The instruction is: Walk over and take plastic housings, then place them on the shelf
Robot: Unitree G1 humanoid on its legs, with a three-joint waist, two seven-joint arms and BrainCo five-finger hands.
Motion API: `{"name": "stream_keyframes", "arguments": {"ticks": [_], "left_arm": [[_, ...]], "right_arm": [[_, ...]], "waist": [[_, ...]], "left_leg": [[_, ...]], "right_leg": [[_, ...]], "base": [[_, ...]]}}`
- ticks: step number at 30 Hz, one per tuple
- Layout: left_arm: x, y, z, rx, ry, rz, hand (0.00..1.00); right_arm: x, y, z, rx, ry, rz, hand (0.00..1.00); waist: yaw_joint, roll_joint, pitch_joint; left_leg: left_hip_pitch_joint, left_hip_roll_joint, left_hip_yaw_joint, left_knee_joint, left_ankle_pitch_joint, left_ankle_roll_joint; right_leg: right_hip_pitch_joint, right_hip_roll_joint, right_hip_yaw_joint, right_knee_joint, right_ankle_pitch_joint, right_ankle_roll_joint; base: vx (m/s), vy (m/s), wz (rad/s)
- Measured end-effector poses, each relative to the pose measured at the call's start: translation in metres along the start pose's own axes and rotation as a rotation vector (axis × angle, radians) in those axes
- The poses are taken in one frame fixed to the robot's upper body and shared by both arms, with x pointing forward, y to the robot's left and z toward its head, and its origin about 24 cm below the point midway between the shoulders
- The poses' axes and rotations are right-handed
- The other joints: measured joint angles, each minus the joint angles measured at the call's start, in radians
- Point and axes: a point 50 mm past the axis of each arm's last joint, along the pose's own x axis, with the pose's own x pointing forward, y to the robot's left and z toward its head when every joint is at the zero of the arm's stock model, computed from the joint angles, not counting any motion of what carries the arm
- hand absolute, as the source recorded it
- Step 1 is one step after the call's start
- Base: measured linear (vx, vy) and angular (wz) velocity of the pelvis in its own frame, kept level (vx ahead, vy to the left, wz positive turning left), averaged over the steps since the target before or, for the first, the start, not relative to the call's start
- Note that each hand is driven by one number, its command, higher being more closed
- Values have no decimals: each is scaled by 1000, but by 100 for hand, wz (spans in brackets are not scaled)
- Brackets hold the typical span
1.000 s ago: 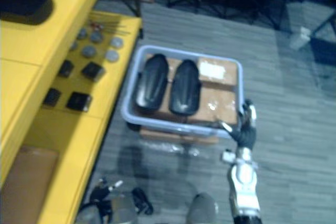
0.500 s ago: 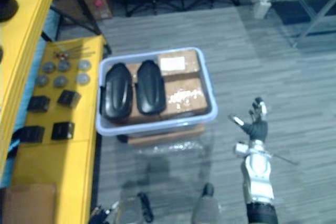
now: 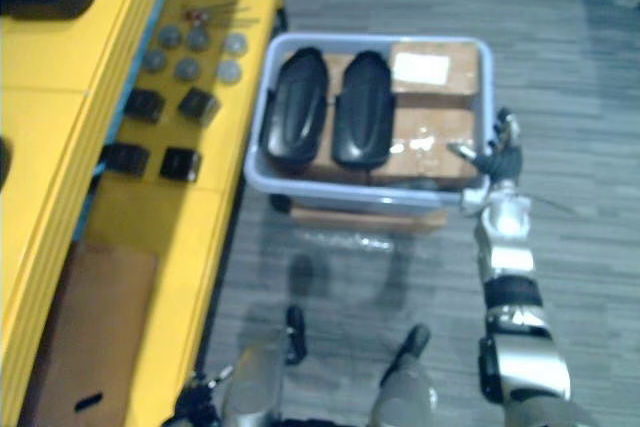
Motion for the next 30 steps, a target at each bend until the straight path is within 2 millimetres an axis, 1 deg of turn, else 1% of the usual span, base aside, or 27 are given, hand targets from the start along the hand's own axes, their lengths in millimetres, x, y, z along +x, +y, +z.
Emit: {"name": "stream_keyframes", "arguments": {"ticks": [1, 2, 3, 4, 6, 7, 8, 9, 11, 13, 14, 16, 19, 20, 21, 22, 23, 24, 25, 27, 28, 30], "left_arm": [[0, -1, 0, 1, -1, -7, 0], [0, -5, 0, -1, 0, -23, 0], [0, -6, 0, -5, 3, -29, 0], [0, -9, -2, -24, 12, -35, 0], [0, -9, -5, -29, 24, -37, 0], [0, -14, -5, -18, 25, -56, 0], [0, -16, -5, -13, 25, -65, 0], [0, -16, -5, -12, 25, -67, 0], [0, -19, -5, -12, 30, -78, 0], [-1, -23, -8, -26, 44, -94, 0], [-1, -24, -10, -33, 54, -98, 0], [-1, -23, -13, -60, 69, -91, 0], [-2, -27, -14, -39, 76, -109, 0], [-2, -28, -15, -58, 83, -111, 0], [-3, -30, -19, -65, 99, -111, 0], [-3, -31, -20, -64, 106, -112, 0], [-4, -34, -22, -46, 116, -124, 0], [-4, -34, -23, -43, 117, -128, 0], [-4, -36, -24, -39, 125, -133, 0], [-5, -37, -25, -49, 134, -139, 0], [-5, -40, -26, -41, 144, -152, 0], [-5, -40, -27, -39, 153, -158, 0]], "right_arm": [[3, -1, 2, -5, 6, -2, 0], [7, -4, 4, 0, 28, -12, 0], [8, -6, 4, 1, 38, -19, 0], [12, -7, 6, 6, 56, -27, 0], [14, -7, 5, -2, 89, -32, 0], [16, -13, 5, 8, 117, -50, 0], [18, -16, 5, 5, 134, -60, 0], [19, -15, 6, 7, 138, -61, 0], [23, -17, 10, -15, 157, -75, 0], [23, -25, 9, -29, 190, -110, 0], [23, -32, 6, -42, 213, -148, 0], [23, -39, 7, -53, 221, -191, 0], [25, -53, 12, -71, 246, -280, 0], [25, -60, 14, -80, 253, -310, 100], [24, -64, 14, -85, 264, -334, 100], [24, -66, 15, -89, 268, -345, 100], [24, -73, 16, -102, 277, -371, 100], [23, -76, 17, -107, 281, -383, 100], [23, -82, 18, -124, 291, -396, 100], [22, -89, 21, -147, 300, -409, 100], [22, -100, 25, -159, 314, -423, 100], [22, -104, 26, -168, 331, -420, 100]], "waist": [[4, 6, 4], [18, 18, 12], [26, 23, 16], [35, 33, 21], [52, 38, 27], [65, 53, 37], [74, 56, 38], [75, 58, 38], [81, 75, 47], [89, 90, 50], [100, 95, 47], [103, 97, 46], [123, 111, 37], [132, 117, 32], [137, 129, 24], [141, 135, 20], [154, 147, 12], [158, 152, 8], [169, 160, 2], [179, 169, -4], [183, 178, -10], [183, 181, -12]], "left_leg": [[-9, 0, -11, 7, 0, 0], [-23, -2, -23, 17, 0, 0], [-28, -3, -25, 18, 0, 0], [-40, -7, -38, 25, 0, 1], [-56, -13, -50, 38, 0, 1], [-59, -18, -59, 47, 0, 1], [-67, -21, -61, 52, -1, 3], [-75, -22, -63, 56, -2, 3], [-100, -21, -71, 74, -2, 4], [-112, -22, -72, 82, -1, 5], [-123, -23, -72, 87, 0, 6], [-133, -29, -73, 90, 4, 11], [-160, -31, -77, 107, 4, 12], [-167, -35, -77, 108, 4, 13], [-176, -37, -82, 117, 3, 14], [-180, -37, -83, 121, 2, 16], [-189, -38, -85, 122, 1, 16], [-192, -39, -87, 123, 1, 17], [-196, -43, -88, 122, 1, 16], [-201, -46, -90, 122, 1, 16], [-213, -51, -95, 122, 1, 17], [-220, -51, -97, 122, 1, 17]], "right_leg": [[0, -1, -6, 5, 0, 0], [-5, -4, -17, 13, 0, 0], [-10, -7, -21, 19, -1, -1], [-21, -12, -30, 40, -3, -4], [-38, -24, -30, 70, -19, -5], [-43, -34, -32, 94, -28, -4], [-55, -40, -31, 107, -37, -3], [-60, -42, -31, 113, -44, -1], [-85, -47, -32, 139, -49, -5], [-100, -55, -31, 156, -52, -6], [-112, -59, -29, 166, -54, -7], [-126, -69, -28, 185, -59, -9], [-155, -77, -25, 205, -62, -12], [-164, -83, -24, 214, -65, -11], [-168, -88, -27, 217, -68, -10], [-171, -88, -27, 220, -70, -11], [-178, -90, -28, 224, -72, -11], [-181, -92, -28, 226, -76, -12], [-186, -97, -29, 232, -80, -13], [-193, -102, -29, 239, -83, -14], [-200, -104, -33, 240, -83, -14], [-205, -104, -34, 238, -83, -14]], "base": [[-26, 58, 33], [-24, 37, 19], [-43, 44, 21], [-53, 42, 17], [-61, 44, 15], [-78, 40, 11], [-94, 39, 12], [-82, 21, 8], [-107, 24, 5], [-100, 30, 0], [-82, 31, 1], [-73, 27, 4], [-72, 23, 3], [-74, 24, 10], [-70, 25, 8], [-60, 19, 8], [-45, 10, 3], [-56, 6, 6], [-37, -1, 6], [-24, -4, 7], [-13, -4, 7], [-5, -2, 3]]}}
